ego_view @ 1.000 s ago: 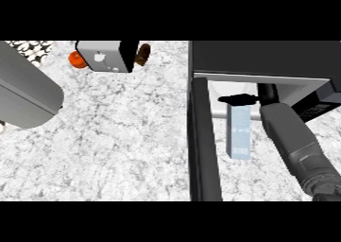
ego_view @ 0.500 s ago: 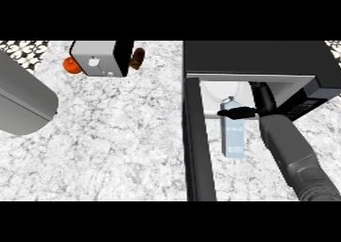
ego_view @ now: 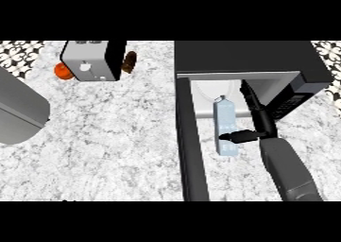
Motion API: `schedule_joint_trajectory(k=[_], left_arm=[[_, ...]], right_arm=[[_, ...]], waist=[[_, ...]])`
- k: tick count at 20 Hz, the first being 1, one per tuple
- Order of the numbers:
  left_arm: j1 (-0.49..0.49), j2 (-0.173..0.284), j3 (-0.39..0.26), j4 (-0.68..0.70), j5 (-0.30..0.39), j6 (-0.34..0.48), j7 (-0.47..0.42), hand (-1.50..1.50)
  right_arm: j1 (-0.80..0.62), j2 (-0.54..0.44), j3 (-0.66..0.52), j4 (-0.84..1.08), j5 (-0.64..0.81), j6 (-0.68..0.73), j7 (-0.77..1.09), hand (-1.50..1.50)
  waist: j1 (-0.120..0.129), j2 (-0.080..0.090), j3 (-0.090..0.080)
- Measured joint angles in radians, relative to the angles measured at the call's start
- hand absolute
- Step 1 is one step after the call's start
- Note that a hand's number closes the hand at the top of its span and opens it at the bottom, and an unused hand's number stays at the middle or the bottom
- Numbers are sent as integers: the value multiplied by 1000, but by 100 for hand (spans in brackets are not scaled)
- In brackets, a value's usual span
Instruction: Pick up the milk, place it into the microwave and close the microwave
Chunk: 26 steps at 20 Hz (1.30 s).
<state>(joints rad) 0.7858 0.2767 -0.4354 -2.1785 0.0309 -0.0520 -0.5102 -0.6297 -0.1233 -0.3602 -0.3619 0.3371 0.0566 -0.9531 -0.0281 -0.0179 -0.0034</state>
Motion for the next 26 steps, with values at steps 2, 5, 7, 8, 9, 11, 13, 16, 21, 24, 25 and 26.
schedule_joint_trajectory(k=[2,5,7,8,9,11,13,16,21,24,25,26], left_arm=[[-29,5,-12,6,-13,-7,43,150],[-90,-13,-55,35,-60,0,109,150],[-127,-28,-79,59,-86,3,140,150],[-146,-34,-88,71,-101,5,154,150],[-170,-51,-106,87,-119,13,173,150],[-217,-74,-123,96,-138,20,217,150],[-275,-96,-131,128,-160,24,259,150],[-386,-149,-145,201,-208,36,327,150],[-569,-212,-159,351,-242,-2,425,150],[-681,-241,-183,470,-266,-43,467,150],[-716,-249,-201,507,-270,-38,481,150],[-754,-255,-204,568,-270,-40,470,150]], right_arm=[[53,-1,10,-39,-8,33,-1,-150],[145,7,22,-107,-26,76,-15,-150],[214,4,36,-168,-34,103,-17,-150],[254,0,44,-199,-37,112,-20,-150],[281,-7,46,-239,-47,121,-13,-150],[357,-15,57,-322,-62,139,-5,-150],[437,-20,68,-407,-79,154,5,-150],[539,-42,69,-539,-115,178,30,-150],[704,-60,66,-755,-171,207,76,-150],[769,-80,57,-840,-205,229,98,-150],[796,-90,51,-867,-218,237,103,-150],[813,-97,47,-891,-228,241,110,-150]], waist=[[-15,-1,0],[-30,0,1],[-35,0,0],[-38,0,0],[-38,1,1],[-38,2,0],[-38,4,0],[-37,8,0],[-30,13,1],[-29,15,1],[-27,16,1],[-26,17,1]])
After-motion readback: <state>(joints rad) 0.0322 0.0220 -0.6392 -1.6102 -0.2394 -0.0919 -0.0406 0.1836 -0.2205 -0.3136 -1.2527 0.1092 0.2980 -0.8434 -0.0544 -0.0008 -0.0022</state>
